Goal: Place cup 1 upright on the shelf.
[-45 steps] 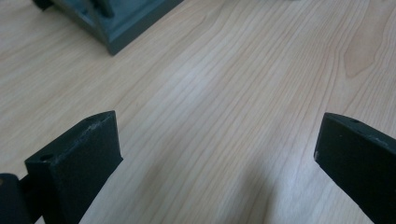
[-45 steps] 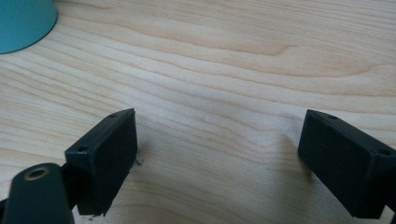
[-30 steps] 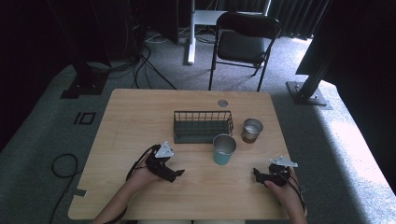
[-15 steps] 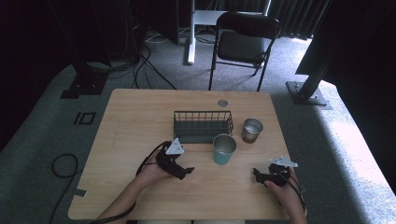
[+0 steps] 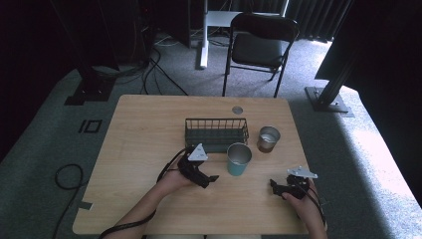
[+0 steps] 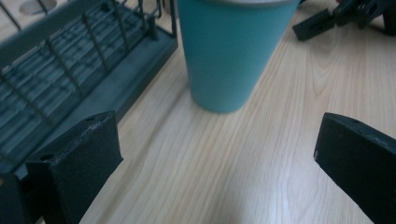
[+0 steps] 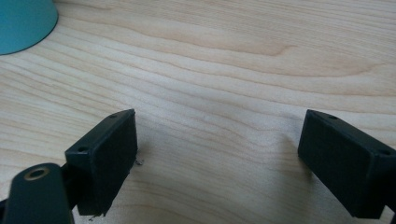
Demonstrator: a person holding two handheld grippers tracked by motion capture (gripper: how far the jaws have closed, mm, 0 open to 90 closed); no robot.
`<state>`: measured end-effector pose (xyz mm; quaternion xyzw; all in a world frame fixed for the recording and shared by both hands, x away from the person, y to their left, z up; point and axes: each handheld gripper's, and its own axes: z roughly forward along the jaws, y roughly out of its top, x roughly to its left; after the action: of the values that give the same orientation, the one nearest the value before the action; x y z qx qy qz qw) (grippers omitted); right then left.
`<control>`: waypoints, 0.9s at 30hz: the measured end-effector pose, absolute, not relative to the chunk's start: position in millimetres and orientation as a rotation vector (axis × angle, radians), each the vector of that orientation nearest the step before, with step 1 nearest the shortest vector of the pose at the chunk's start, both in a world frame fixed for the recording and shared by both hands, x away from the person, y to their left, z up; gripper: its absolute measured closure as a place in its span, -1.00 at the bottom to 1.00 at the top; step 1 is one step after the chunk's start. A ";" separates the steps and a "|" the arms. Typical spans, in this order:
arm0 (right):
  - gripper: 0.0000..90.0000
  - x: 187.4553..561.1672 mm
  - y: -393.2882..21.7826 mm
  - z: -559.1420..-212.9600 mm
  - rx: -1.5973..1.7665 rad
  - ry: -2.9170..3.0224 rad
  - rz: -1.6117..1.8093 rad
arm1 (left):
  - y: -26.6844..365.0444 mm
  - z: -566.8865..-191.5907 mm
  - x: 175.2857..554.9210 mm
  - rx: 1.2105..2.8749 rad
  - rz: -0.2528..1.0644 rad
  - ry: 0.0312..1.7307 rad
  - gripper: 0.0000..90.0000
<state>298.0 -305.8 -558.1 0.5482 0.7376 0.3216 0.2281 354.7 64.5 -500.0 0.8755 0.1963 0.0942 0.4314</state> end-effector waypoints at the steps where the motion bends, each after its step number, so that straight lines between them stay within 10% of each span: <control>1: -0.74 298.0 -306.0 -558.1 1.510 2.031 0.888 | 62.3 -499.1 355.8 2.178 0.233 0.488 -0.98; 27: -0.74 297.7 -306.6 -558.2 1.496 2.044 0.886 | 12.7 -496.7 372.5 2.163 0.220 0.441 -0.98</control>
<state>297.7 -306.6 -558.2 0.5429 0.7417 0.3217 0.2273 372.5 12.7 -496.7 0.8729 0.1780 0.0890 0.4454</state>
